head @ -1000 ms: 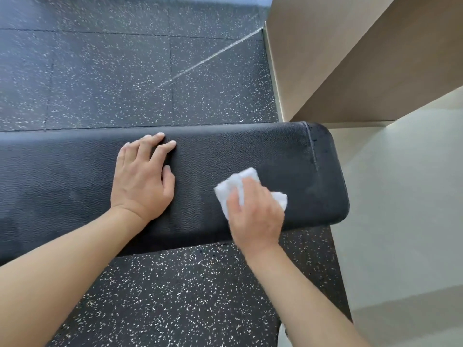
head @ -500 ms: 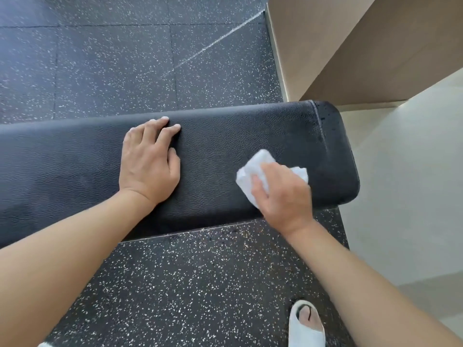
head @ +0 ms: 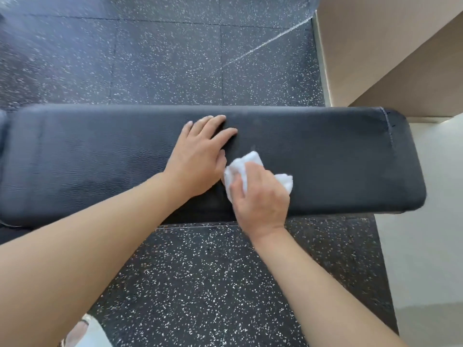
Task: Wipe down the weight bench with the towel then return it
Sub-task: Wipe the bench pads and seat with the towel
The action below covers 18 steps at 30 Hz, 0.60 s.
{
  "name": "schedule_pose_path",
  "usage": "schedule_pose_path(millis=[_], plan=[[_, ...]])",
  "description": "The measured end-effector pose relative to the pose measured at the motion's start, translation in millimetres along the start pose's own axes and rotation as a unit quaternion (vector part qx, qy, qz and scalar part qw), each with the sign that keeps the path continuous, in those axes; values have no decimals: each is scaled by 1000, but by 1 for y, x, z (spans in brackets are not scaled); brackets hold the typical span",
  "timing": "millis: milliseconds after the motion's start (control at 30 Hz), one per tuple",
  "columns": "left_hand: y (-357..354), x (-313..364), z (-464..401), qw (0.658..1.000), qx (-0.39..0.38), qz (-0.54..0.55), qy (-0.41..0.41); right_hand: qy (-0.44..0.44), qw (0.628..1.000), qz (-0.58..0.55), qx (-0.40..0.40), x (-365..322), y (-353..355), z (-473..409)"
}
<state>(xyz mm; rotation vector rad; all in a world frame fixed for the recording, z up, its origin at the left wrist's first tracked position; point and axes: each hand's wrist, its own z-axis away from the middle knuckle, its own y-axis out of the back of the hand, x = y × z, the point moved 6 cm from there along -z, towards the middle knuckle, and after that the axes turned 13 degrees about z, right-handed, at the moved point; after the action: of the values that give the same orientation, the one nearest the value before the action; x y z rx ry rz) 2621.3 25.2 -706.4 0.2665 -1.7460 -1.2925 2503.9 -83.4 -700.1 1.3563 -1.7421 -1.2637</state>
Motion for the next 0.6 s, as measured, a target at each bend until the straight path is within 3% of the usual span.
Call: schedule_pose_path(millis=[300, 600], plan=[[109, -151, 143, 994, -2, -80, 80, 138, 988, -62, -15, -225, -20, 25], [163, -216, 193, 993, -13, -72, 96, 156, 983, -96, 25, -306, -27, 31]])
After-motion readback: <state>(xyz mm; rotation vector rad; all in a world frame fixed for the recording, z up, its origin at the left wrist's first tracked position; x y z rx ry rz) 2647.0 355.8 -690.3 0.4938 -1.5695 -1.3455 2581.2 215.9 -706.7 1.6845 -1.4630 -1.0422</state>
